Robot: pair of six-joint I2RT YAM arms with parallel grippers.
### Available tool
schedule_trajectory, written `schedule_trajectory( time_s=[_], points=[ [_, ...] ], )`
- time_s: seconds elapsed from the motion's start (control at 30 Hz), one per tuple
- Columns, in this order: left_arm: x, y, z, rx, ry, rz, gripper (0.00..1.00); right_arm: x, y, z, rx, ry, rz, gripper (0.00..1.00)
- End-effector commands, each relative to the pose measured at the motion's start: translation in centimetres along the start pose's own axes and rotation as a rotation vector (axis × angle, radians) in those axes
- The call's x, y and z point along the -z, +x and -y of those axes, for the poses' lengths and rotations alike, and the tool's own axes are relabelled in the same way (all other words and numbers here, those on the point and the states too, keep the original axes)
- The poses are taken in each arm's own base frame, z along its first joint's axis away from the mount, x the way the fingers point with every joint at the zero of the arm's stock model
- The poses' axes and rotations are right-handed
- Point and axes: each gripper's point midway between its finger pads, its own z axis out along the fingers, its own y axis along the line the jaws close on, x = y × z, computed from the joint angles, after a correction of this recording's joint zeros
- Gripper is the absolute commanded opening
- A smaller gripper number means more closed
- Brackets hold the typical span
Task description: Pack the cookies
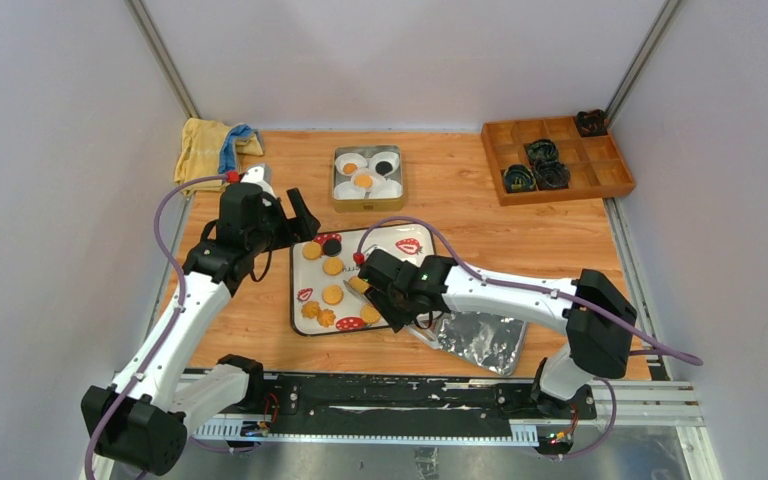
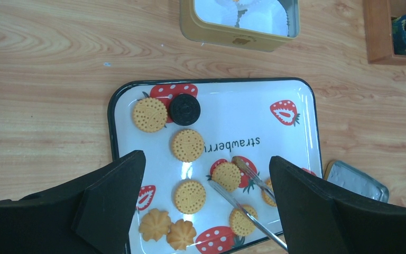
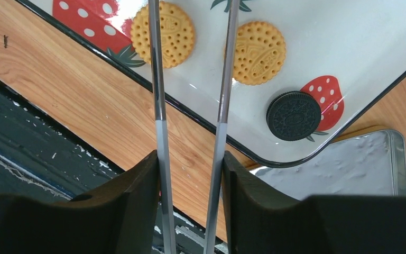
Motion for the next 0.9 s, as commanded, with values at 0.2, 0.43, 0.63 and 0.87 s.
schedule_trajectory(
  time_s=[0.2,0.43,0.63,0.87],
  points=[
    [0.5,-0.4,0.4,0.000,0.015,0.015,0.94,4.4,-4.7,1.1,0.011,0.062,0.150,0.20],
    [0.2,-0.4,0.6,0.011,0.025,0.011,0.93,7.2,-10.5,6.5,-0.087,0.195,0.287,0.19],
    [0.2,-0.5,0.3,-0.002,0.012,0.016,0.93,6.2,-14.2,12.0,-0.180,0.257,0.327,0.19],
    [-0.3,-0.4,0.1,-0.011,0.000,0.009,0.93,2.8,-17.5,15.3,-0.186,0.273,0.314,0.18]
  ],
)
